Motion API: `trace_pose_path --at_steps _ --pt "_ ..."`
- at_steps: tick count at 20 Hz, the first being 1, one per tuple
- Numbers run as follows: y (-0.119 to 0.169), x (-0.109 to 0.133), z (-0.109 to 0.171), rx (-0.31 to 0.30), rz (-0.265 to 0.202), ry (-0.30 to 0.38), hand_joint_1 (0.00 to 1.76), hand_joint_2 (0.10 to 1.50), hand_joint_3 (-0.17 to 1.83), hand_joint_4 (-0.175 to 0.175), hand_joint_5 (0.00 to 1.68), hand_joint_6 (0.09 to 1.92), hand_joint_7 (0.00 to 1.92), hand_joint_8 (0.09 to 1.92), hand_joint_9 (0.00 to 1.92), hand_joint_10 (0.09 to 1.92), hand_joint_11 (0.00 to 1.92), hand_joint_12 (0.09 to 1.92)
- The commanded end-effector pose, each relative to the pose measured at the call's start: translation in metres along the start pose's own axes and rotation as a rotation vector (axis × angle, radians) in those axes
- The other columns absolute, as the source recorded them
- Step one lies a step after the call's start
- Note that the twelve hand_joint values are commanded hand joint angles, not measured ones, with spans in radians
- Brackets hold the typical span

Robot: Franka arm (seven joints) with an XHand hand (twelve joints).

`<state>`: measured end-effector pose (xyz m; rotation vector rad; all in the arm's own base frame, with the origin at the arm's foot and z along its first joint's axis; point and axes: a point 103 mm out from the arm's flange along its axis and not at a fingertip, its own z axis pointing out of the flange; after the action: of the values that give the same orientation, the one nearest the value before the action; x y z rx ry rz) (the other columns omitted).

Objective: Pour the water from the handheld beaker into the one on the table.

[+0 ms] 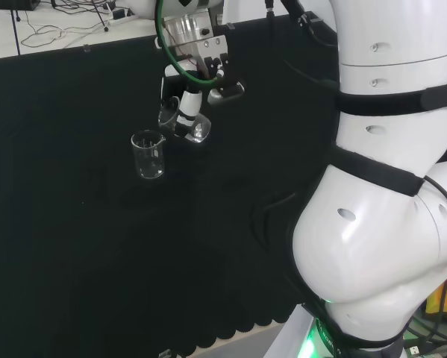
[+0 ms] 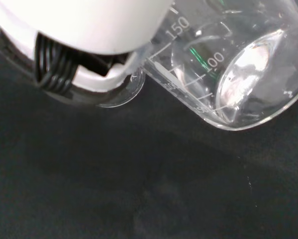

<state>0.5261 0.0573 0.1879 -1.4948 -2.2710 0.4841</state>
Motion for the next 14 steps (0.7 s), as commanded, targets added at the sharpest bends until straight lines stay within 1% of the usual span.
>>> trace_pose_path --at_steps 1,6,14 --pt "0.0 0.006 -0.005 0.026 0.021 -0.054 1.18 0.62 0.61 0.106 1.56 0.09 1.53 0.18 1.43 0.12 1.06 0.92" --pt "0.003 0.01 -0.006 0.044 0.038 -0.086 1.18 0.62 0.61 0.103 1.55 0.09 1.53 0.18 1.44 0.12 1.06 0.92" --pt "0.009 0.02 -0.008 0.07 0.049 -0.132 1.18 0.62 0.61 0.099 1.55 0.09 1.53 0.18 1.44 0.12 1.06 0.92"
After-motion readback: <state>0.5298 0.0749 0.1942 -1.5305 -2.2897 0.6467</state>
